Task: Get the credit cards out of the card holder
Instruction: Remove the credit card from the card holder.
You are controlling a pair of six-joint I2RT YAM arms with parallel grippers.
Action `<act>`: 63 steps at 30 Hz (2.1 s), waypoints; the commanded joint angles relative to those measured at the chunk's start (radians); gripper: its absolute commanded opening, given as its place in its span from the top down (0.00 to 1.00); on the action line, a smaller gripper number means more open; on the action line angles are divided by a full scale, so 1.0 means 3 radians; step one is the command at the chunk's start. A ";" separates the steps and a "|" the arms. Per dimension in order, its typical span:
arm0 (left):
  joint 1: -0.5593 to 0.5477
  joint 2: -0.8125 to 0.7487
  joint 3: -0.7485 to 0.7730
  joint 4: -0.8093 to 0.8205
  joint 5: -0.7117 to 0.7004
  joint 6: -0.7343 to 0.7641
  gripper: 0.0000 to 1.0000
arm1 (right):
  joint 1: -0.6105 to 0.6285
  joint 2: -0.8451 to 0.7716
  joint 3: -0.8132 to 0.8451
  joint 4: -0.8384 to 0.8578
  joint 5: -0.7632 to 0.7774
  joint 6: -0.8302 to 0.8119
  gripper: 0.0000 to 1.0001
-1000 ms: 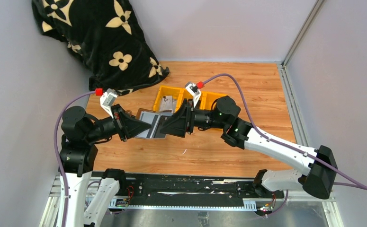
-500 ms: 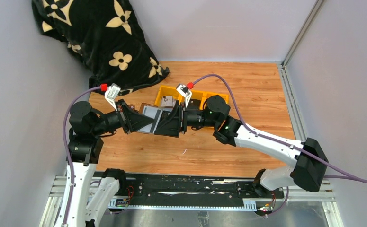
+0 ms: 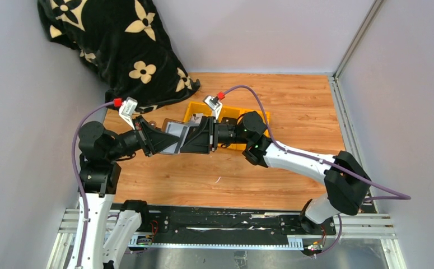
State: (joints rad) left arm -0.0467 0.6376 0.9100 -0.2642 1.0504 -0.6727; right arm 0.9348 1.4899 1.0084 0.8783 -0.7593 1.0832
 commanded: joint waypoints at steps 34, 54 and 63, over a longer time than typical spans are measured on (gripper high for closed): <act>-0.0090 -0.0122 -0.0008 -0.0294 0.0746 -0.0277 0.70 | 0.0049 0.0075 -0.0305 0.1276 0.0224 0.0507 1.00; -0.0090 -0.0125 0.0133 -0.0311 0.0750 -0.0324 0.89 | 0.0049 -0.0214 -0.0672 0.1162 0.0242 0.0396 0.98; -0.0090 -0.0200 0.0130 -0.0291 0.0722 -0.0323 0.90 | 0.0054 -0.0215 -0.0427 0.0913 0.0265 0.0284 0.59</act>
State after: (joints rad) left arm -0.0612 0.6056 0.9142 -0.3618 1.1931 -0.7441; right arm 0.9558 1.4300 0.8276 1.1904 -0.7334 1.2102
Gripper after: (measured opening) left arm 0.138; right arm 0.406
